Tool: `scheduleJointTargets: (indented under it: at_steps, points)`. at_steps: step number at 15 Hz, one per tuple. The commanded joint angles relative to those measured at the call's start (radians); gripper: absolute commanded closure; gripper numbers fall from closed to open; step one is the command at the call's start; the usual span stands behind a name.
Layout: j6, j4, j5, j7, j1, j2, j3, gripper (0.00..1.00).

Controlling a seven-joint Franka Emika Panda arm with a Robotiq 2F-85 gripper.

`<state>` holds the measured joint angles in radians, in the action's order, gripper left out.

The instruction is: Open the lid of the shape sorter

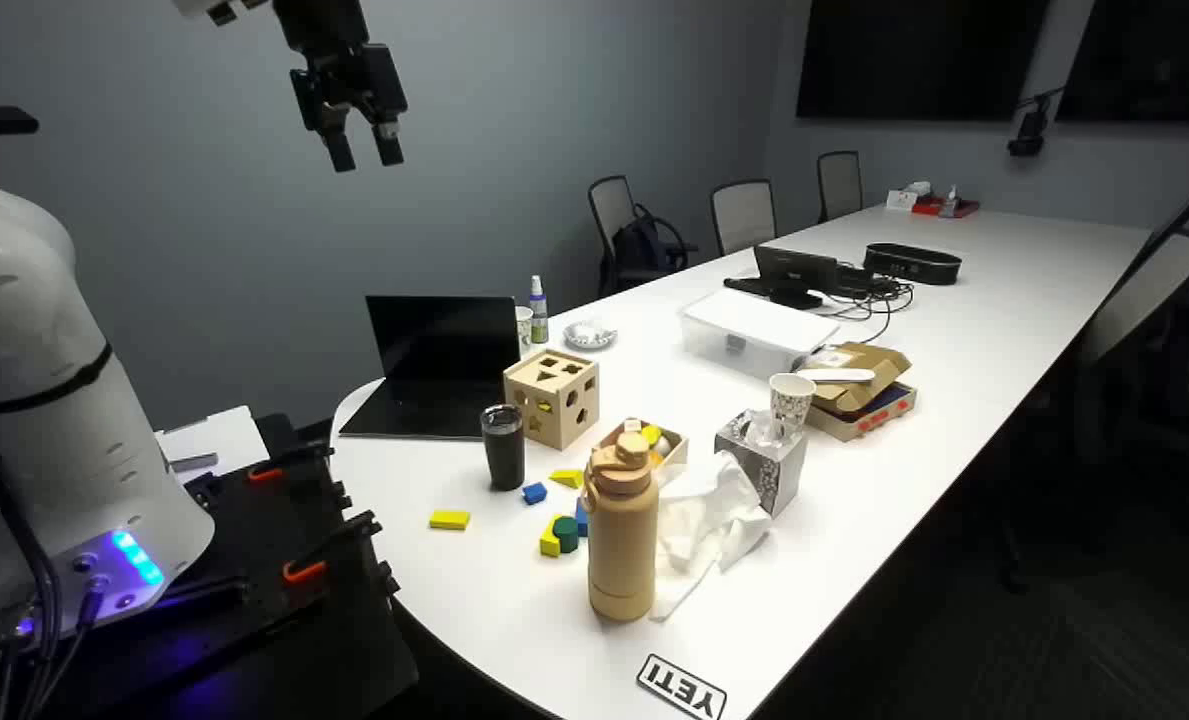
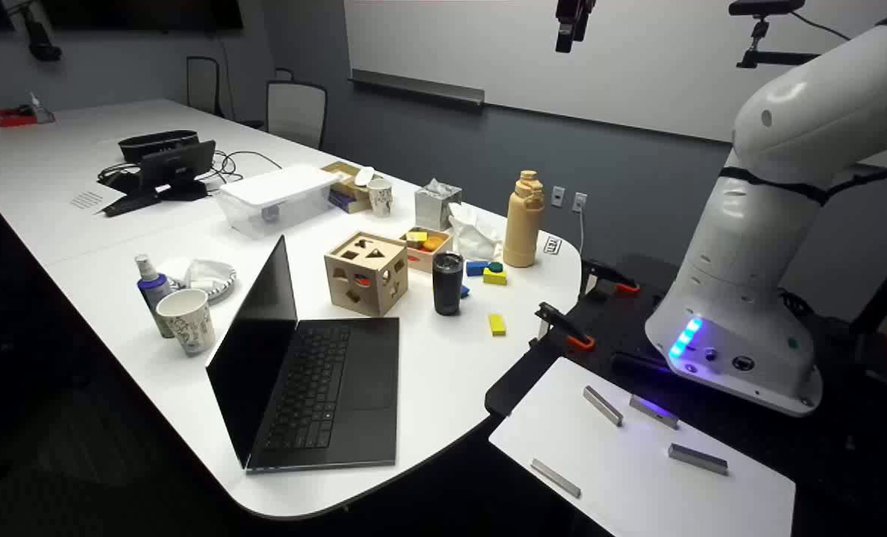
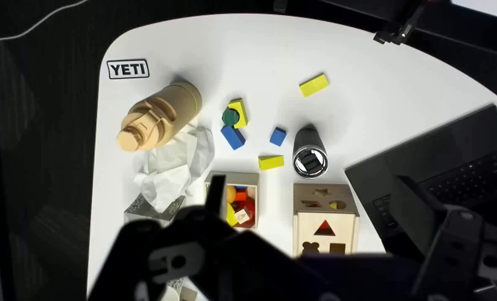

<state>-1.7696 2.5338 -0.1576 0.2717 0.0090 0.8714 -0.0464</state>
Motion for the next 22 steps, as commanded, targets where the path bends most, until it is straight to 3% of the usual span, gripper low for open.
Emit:
scheduleJointTargets:
  at_steps: [1,5,8,15,19,20,21,22]
  points:
    - [0.005,-0.003,-0.008,-0.009,0.015,-0.001,-0.01,0.0]
    - [-0.181,-0.005,0.015,0.005,0.054,-0.132,-0.023,0.0]
    - [-0.454,-0.001,0.086,0.004,0.104,-0.295,-0.029,0.0]
    - [-1.056,-0.023,0.211,0.005,0.181,-0.774,0.026,0.0]
    - [-1.223,-0.102,0.263,0.005,0.2,-1.054,0.064,0.0]
    - [-1.241,-0.123,0.259,0.001,0.194,-1.111,0.074,0.0]
    - [-1.254,-0.147,0.221,-0.031,0.144,-1.165,0.123,0.0]
    - [-1.266,-0.174,0.192,-0.055,0.144,-1.218,0.12,0.0]
